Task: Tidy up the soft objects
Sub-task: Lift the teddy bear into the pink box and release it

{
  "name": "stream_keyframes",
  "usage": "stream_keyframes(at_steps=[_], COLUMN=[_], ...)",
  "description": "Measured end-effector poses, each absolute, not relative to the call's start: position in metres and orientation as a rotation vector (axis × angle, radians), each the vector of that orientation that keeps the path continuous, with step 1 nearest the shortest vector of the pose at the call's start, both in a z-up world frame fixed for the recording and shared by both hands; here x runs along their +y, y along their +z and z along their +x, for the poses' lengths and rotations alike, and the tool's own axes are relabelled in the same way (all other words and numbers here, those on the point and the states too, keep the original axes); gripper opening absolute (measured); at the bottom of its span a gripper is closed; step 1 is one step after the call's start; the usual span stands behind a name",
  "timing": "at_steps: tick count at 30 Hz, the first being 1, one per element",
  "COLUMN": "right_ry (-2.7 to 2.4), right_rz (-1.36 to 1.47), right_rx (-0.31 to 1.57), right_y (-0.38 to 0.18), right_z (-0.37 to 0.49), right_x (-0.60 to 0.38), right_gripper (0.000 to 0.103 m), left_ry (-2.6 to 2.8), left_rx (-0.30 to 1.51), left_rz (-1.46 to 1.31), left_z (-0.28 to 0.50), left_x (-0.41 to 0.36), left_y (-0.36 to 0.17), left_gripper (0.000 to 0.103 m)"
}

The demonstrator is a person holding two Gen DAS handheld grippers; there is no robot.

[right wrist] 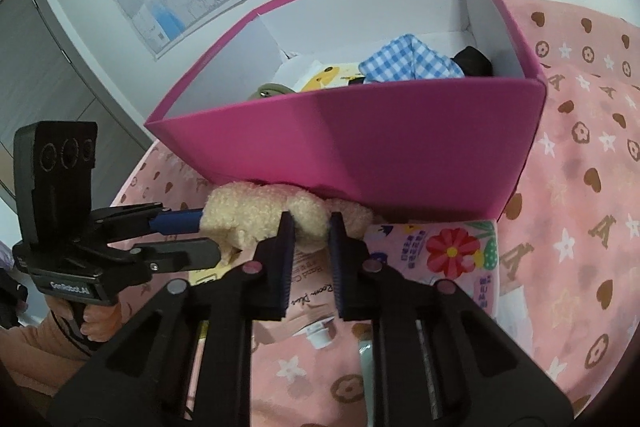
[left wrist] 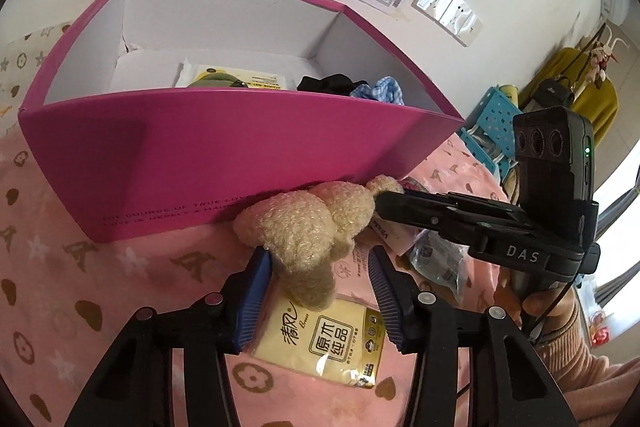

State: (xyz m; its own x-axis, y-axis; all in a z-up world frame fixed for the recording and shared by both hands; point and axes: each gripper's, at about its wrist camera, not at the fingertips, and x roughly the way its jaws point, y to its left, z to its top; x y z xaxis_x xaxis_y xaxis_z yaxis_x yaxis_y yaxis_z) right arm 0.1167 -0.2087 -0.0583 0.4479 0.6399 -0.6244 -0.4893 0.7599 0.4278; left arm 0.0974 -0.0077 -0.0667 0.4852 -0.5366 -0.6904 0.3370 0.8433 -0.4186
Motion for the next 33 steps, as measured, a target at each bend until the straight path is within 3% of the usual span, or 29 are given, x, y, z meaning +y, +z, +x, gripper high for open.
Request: stream_keyframes(at_steps=[33], right_ry=[0.812], right_rz=[0.061], right_rx=[0.622], right_y=[0.026], right_z=[0.062], right_x=[-0.182], right_gripper=[0.017], left_ry=[-0.544], left_rx=[0.695], left_rz=[-0.152], left_z=[0.05], left_x=[0.005], left_y=[0.012], left_gripper=[0.05])
